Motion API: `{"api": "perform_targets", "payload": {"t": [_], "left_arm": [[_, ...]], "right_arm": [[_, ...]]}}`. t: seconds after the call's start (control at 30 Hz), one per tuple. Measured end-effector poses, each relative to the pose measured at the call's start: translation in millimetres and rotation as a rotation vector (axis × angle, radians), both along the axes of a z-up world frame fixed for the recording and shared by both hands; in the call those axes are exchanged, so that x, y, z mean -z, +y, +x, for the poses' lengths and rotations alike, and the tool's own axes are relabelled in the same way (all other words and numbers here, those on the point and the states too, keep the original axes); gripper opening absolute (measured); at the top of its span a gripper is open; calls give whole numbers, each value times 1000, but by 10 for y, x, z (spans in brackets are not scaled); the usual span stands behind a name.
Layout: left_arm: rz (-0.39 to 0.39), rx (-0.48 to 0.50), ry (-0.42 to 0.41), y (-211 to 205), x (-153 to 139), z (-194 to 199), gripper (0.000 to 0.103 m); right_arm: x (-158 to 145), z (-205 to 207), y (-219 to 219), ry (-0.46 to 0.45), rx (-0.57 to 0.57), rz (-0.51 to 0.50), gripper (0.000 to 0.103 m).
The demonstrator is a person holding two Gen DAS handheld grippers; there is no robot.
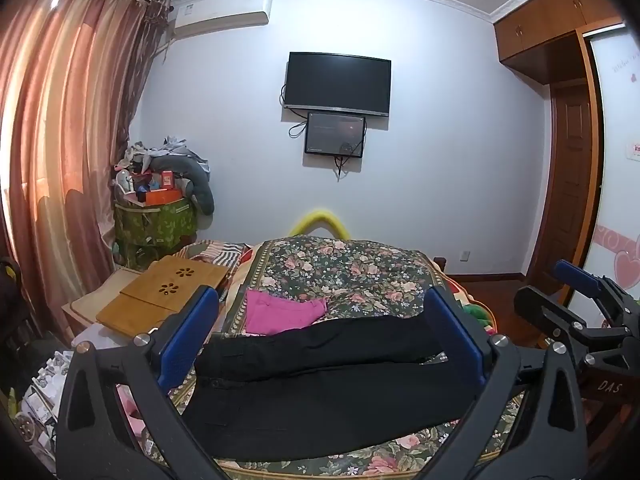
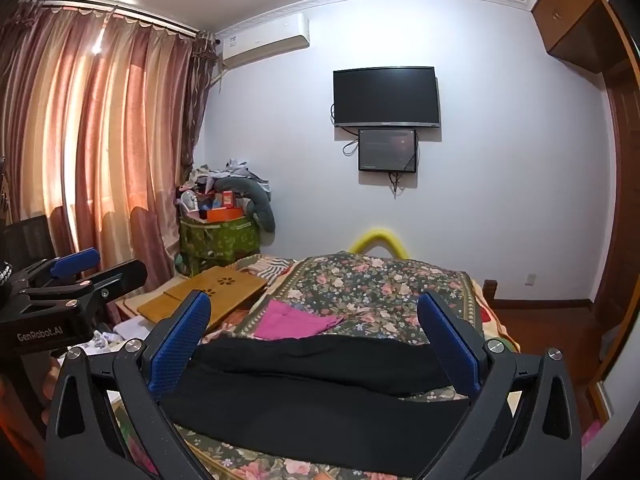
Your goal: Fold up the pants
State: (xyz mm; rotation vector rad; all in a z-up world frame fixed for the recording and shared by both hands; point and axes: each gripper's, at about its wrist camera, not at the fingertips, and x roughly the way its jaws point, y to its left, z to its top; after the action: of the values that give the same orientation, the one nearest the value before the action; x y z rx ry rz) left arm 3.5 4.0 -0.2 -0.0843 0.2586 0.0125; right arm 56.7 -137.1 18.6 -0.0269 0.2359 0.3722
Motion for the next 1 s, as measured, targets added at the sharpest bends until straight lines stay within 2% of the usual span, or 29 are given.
{"api": "perform_targets", "payload": {"t": [1.0], "left_arm": [[-17, -14, 8, 3, 18, -3, 103]], "right_arm": [[10, -58, 21, -13, 11, -3, 103]]}}
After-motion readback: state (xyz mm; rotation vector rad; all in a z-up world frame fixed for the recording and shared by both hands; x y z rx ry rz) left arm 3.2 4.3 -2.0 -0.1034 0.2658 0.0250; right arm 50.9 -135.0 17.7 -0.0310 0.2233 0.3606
